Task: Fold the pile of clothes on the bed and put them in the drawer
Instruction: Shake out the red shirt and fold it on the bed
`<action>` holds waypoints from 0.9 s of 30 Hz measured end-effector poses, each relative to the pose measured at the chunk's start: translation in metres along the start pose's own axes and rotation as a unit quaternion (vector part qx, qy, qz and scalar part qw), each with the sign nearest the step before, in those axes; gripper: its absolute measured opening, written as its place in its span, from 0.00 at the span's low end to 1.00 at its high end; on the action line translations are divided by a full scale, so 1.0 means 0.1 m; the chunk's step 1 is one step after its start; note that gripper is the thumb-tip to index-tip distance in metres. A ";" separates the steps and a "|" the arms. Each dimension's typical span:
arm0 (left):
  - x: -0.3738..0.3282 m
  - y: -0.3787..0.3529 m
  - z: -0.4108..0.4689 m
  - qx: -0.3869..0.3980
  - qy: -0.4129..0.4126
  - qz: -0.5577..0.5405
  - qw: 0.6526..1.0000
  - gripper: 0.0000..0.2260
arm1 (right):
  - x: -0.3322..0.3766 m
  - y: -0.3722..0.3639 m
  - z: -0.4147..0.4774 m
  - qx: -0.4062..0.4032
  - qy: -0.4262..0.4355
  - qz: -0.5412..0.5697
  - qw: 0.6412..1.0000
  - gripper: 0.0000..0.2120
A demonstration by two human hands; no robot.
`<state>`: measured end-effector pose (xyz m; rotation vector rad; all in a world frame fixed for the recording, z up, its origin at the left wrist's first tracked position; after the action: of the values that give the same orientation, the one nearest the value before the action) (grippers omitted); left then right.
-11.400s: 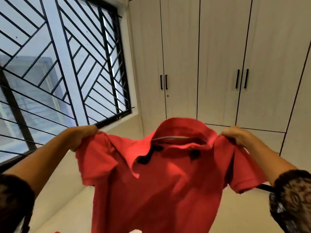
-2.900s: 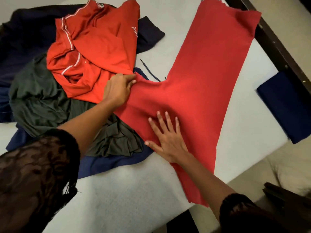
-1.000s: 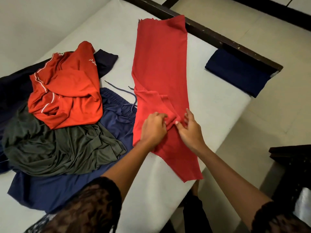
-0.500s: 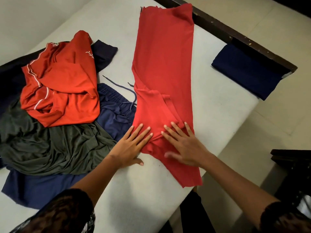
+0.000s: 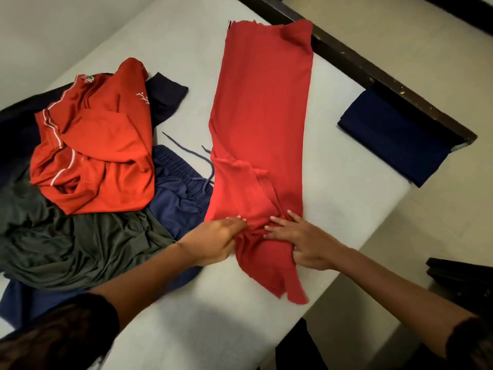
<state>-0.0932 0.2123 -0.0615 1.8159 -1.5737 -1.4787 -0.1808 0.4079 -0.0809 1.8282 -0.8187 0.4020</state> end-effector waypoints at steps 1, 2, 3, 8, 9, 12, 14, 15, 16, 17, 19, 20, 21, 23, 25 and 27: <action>-0.01 0.18 0.03 0.004 0.065 -0.104 0.992 0.23 | 0.02 0.15 0.00 0.004 -0.047 0.157 0.986 0.28; 0.05 0.35 0.09 0.003 0.121 -0.191 0.974 0.21 | -0.01 0.30 0.02 -0.003 -0.088 0.285 0.955 0.27; 0.12 0.54 0.17 -0.017 0.155 -0.261 0.953 0.18 | -0.09 0.46 0.05 -0.023 -0.121 0.381 0.917 0.24; 0.59 1.29 0.62 -0.078 0.274 -0.550 0.785 0.16 | -0.60 1.27 0.34 -0.075 -0.186 0.600 0.775 0.15; 0.71 1.37 0.72 -0.090 0.296 -0.580 0.753 0.15 | -0.68 1.39 0.42 -0.090 -0.202 0.623 0.751 0.13; 1.03 1.38 0.95 -0.134 0.380 -0.551 0.731 0.05 | -0.86 1.41 0.68 -0.155 -0.284 0.641 0.696 0.07; 1.13 1.23 1.03 -0.150 0.441 -0.436 0.770 0.13 | -0.96 1.28 0.80 -0.212 -0.354 0.575 0.707 0.11; 1.12 1.17 1.06 -0.177 0.453 -0.381 0.787 0.17 | -0.97 1.22 0.83 -0.240 -0.378 0.533 0.718 0.11; 1.06 1.12 1.06 -0.209 0.450 -0.335 0.801 0.21 | -0.96 1.17 0.83 -0.263 -0.388 0.492 0.733 0.11; 1.00 1.08 1.04 -0.244 0.429 -0.287 0.821 0.24 | -0.92 1.14 0.81 -0.284 -0.390 0.457 0.747 0.11; 0.88 1.01 0.96 -0.291 0.337 -0.121 0.887 0.27 | -0.84 1.09 0.74 -0.327 -0.374 0.384 0.778 0.11; 0.85 0.93 0.92 -0.296 0.269 -0.023 0.916 0.28 | -0.79 1.06 0.71 -0.345 -0.351 0.332 0.805 0.13; 0.81 0.86 0.87 -0.282 0.202 0.058 0.936 0.31 | -0.71 1.03 0.69 -0.348 -0.313 0.263 0.844 0.17; 0.73 0.65 0.79 -0.197 0.096 0.166 0.962 0.37 | -0.58 0.97 0.69 -0.299 -0.204 0.075 0.929 0.32; 0.69 0.50 0.74 -0.113 0.058 0.229 0.965 0.41 | -0.52 0.86 0.72 -0.221 -0.106 -0.119 0.962 0.44; 0.73 0.43 0.75 -0.074 0.088 0.245 0.963 0.46 | -0.53 0.72 0.77 -0.147 -0.070 -0.218 0.962 0.47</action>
<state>-0.1893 0.1619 -0.0946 1.3061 -1.6211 -1.1359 -0.2759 0.3400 -0.0949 1.7058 -0.5117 -0.1286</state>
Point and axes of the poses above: each hand's wrist, its own z-axis towards the middle knuckle, its own y-axis out of the back of the hand, x = y × z, the point moved 2 cm from there along z, towards the middle knuckle, and after that the axes turned 9 degrees about x, right-handed, at the moved point
